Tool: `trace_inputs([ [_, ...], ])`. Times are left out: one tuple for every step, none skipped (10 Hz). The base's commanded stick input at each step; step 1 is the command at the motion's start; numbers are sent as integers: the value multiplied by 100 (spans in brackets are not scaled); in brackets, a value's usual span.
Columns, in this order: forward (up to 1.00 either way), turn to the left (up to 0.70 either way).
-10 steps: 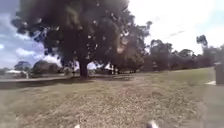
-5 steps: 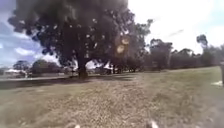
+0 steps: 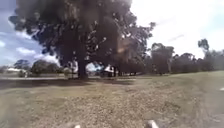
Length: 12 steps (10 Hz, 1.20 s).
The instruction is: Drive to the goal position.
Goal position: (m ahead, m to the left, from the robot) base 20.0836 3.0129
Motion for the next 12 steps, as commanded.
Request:
trace_inputs([
  [70,-16],
  [70,-35],
  [70,-35],
  [70,-35],
  [70,-35],
  [70,-13],
  [70,0],
  [70,0],
  [70,0],
  [70,0],
  [70,0],
  [70,0],
])
